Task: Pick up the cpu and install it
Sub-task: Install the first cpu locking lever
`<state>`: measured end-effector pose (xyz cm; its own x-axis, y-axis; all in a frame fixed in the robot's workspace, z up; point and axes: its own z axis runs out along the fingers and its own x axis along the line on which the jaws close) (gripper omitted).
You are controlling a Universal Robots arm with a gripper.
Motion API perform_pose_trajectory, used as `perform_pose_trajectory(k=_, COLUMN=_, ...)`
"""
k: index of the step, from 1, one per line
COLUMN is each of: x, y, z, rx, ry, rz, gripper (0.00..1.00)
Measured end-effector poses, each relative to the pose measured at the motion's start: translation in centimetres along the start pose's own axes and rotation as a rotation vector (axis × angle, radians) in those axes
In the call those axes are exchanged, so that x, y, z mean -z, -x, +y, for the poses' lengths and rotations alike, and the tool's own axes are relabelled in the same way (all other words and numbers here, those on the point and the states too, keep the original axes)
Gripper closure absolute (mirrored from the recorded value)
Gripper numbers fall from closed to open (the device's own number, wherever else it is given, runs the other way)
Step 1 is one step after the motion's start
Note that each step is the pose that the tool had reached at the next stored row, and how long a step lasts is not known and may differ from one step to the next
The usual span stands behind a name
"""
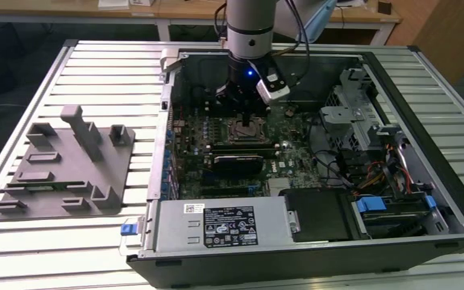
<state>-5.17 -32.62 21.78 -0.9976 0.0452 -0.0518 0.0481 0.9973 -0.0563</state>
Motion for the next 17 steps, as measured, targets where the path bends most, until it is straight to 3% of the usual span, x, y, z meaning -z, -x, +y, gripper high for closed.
perform_pose_trajectory(k=12, x=2.53, y=0.13, z=-0.14, rx=0.000, ry=0.0002, rz=-0.0003, gripper=0.89)
perform_pose_trajectory(k=17, x=2.92, y=0.15, z=-0.16, rx=0.000, ry=0.0001, rz=-0.0005, gripper=0.89)
